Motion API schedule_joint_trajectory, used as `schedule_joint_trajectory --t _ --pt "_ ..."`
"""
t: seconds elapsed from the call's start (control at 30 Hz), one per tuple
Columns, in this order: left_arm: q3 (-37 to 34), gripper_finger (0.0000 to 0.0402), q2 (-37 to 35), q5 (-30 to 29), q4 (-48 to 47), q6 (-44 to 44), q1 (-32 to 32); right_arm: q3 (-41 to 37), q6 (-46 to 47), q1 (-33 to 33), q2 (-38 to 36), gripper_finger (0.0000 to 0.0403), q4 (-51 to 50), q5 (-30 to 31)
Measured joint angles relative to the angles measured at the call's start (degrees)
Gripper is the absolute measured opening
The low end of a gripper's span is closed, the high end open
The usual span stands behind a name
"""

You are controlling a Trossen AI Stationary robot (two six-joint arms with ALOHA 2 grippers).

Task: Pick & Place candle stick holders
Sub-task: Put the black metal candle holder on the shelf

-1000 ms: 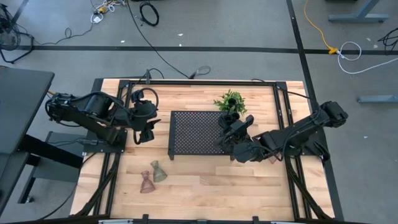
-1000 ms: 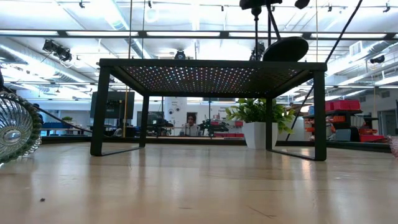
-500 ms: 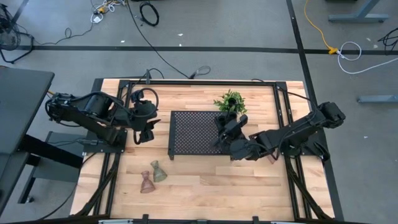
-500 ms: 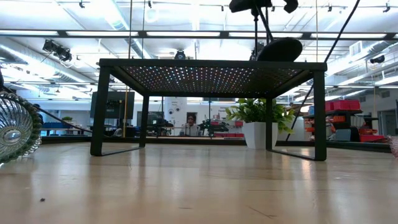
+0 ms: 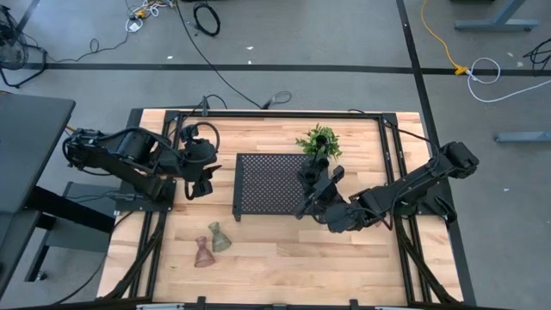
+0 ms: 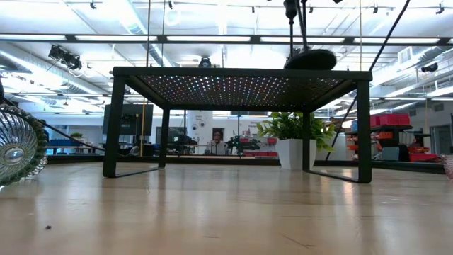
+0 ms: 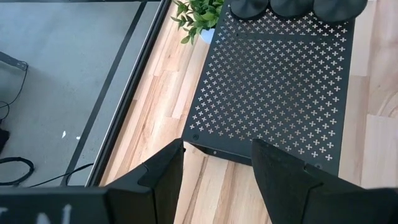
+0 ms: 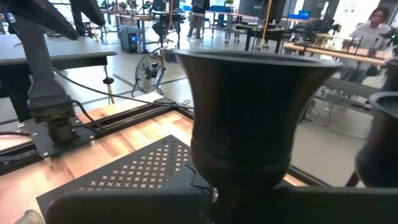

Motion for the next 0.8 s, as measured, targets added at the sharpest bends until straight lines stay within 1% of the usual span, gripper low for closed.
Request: schedule_joint_trajectory --t 0.27,0.33,0.5,0.57,0.67,0.8 --pt "0.0 0.0193 0.0 0.0 0.0 0.0 0.0 0.0 0.5 2.9 0.0 0.0014 -0.5 1.1" --pt "0.0 0.0193 0.0 0.0 0.0 -0.1 0.0 0.0 1.9 3.0 0.0 0.0015 -2.9 2.1" --pt "0.0 0.0193 0.0 0.0 -0.1 -0.8 0.0 0.0 9.5 3.2 -0.1 0.0015 -9.7 5.0" --pt "0.0 0.0193 0.0 0.0 -0.1 -0.7 0.0 0.0 11.6 3.2 -0.1 0.0014 -11.0 6.1" --pt "0.0 0.0193 0.0 -0.1 -0.1 -0.7 0.0 0.0 11.7 3.2 -0.1 0.0016 -11.1 7.1" --pt "0.0 0.0193 0.0 -0.1 -0.1 -0.6 0.0 0.0 11.9 3.2 -0.1 0.0029 -11.0 6.6"
